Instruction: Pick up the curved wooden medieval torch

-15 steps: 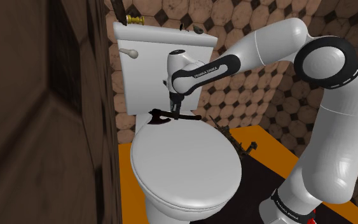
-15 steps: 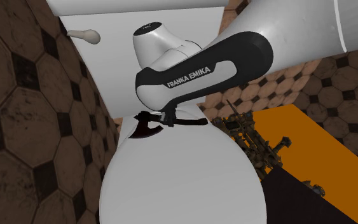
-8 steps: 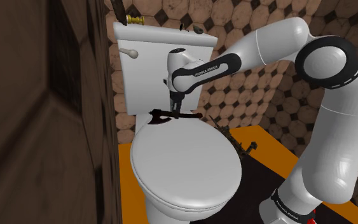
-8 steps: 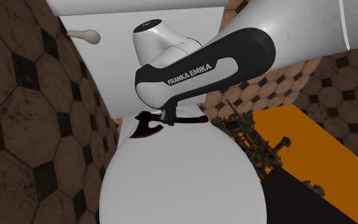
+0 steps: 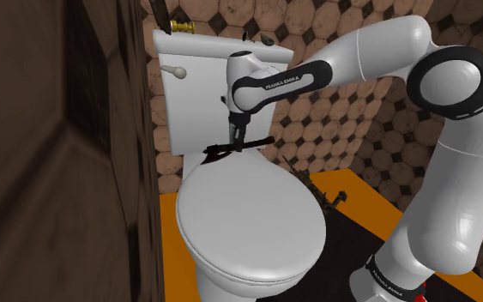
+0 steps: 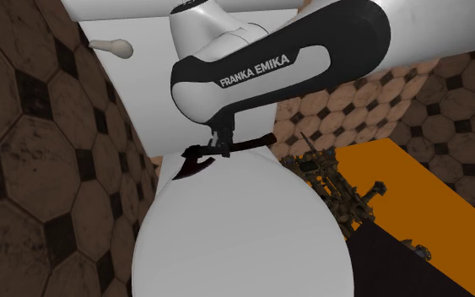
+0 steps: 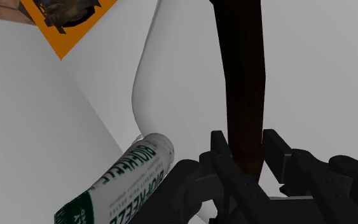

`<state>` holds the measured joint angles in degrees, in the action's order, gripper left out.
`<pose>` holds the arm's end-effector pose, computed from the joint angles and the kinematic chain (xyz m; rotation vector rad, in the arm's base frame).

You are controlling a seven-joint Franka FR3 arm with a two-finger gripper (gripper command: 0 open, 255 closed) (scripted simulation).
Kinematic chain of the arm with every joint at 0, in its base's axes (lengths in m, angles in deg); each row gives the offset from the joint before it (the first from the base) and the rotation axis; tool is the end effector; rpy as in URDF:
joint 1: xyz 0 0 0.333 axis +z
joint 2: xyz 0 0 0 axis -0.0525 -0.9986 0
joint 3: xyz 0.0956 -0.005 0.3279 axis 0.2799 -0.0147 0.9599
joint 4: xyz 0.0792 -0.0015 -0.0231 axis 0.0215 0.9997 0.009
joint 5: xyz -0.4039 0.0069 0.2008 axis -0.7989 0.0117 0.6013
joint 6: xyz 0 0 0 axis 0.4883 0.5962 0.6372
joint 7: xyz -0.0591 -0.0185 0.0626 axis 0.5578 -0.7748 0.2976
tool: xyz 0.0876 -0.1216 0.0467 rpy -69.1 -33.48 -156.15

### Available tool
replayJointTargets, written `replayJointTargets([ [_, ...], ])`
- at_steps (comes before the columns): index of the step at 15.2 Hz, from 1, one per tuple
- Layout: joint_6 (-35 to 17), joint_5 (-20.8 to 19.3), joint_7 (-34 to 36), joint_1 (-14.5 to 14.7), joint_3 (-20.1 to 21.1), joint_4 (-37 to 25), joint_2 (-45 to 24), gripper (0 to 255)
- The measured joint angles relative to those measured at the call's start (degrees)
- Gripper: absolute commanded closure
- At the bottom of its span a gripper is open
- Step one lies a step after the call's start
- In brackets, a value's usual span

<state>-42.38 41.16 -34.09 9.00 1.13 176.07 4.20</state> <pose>0.6575 0.0831 0.3491 2.8445 0.9056 -0.0885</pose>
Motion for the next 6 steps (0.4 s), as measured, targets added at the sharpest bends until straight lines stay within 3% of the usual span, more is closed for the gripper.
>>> replayJointTargets([
  [6,3.8,0.4,-0.8,-0.1,0.0,-2.3,1.5,255],
])
